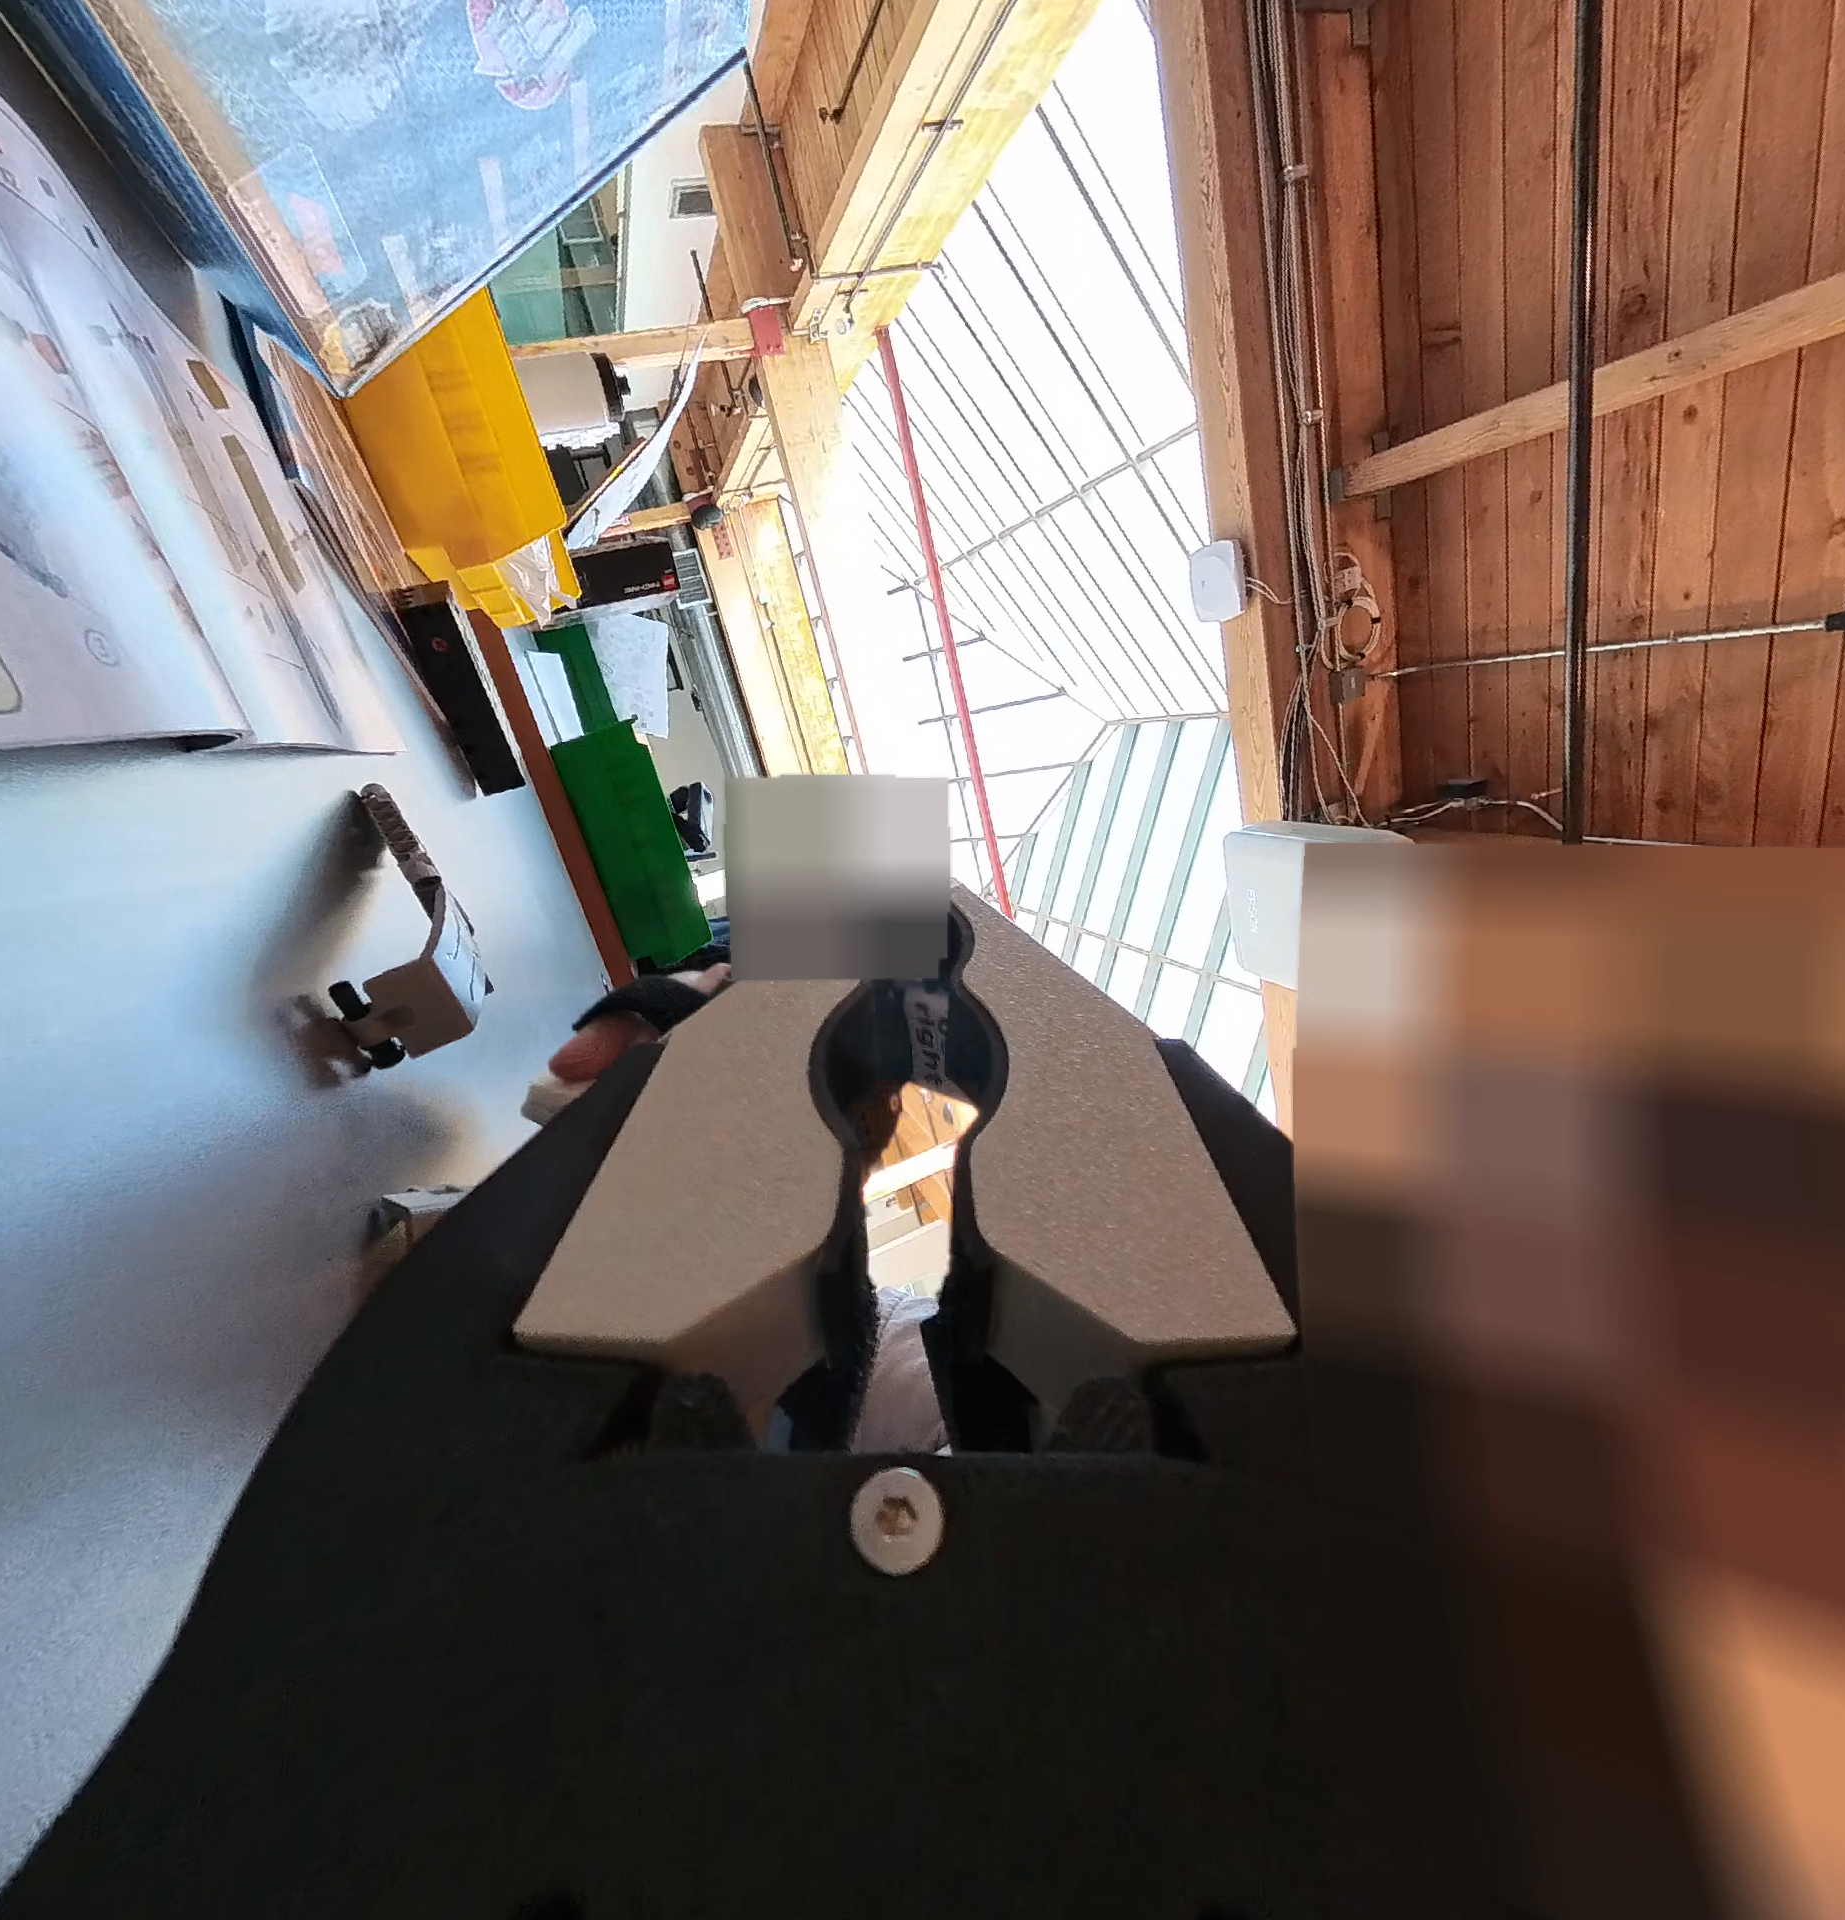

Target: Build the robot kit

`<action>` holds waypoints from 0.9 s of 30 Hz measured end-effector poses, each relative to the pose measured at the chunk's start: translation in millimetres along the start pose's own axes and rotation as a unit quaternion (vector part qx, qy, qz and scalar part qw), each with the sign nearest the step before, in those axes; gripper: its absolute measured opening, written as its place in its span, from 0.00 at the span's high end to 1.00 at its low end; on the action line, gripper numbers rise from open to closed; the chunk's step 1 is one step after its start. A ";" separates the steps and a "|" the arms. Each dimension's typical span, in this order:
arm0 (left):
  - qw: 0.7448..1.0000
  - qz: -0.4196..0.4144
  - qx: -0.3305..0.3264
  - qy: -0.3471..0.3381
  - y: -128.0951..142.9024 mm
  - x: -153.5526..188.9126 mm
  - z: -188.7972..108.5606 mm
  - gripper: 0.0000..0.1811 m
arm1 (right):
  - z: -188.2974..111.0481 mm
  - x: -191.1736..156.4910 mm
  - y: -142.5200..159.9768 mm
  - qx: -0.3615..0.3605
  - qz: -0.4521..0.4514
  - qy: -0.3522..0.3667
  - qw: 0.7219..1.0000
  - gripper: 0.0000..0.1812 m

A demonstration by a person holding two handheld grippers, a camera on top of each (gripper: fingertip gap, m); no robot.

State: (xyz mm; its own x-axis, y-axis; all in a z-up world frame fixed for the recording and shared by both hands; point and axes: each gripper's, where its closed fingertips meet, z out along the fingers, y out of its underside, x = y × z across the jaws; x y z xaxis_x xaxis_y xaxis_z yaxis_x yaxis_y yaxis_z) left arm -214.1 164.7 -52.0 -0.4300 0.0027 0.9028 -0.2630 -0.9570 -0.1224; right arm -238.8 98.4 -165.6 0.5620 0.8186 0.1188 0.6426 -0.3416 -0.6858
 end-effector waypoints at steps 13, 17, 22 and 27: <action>1.000 -0.011 0.001 0.009 0.7 3.4 -0.3 0.98 | -2.8 -4.7 2.8 0.012 -0.063 -0.028 0.998 0.77; 1.000 -0.012 0.002 0.009 0.2 3.5 -0.3 0.98 | -18.1 16.4 4.1 0.036 -0.070 -0.021 0.997 0.82; 1.000 -0.015 0.001 0.013 0.5 4.7 -0.1 0.98 | -31.7 12.4 0.9 0.079 -0.055 -0.051 0.994 0.91; 1.000 -0.018 0.001 0.012 0.8 3.8 -0.2 0.98 | -22.6 3.6 7.3 0.055 -0.090 -0.052 0.993 0.90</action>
State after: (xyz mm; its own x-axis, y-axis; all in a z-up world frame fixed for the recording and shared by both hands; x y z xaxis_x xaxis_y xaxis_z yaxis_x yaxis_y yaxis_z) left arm -216.1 164.0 -48.8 -0.4415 0.0436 0.8962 -0.2771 -0.9566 -0.0900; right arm -220.4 88.5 -154.0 0.3827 0.9070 0.1755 0.6639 -0.1379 -0.7350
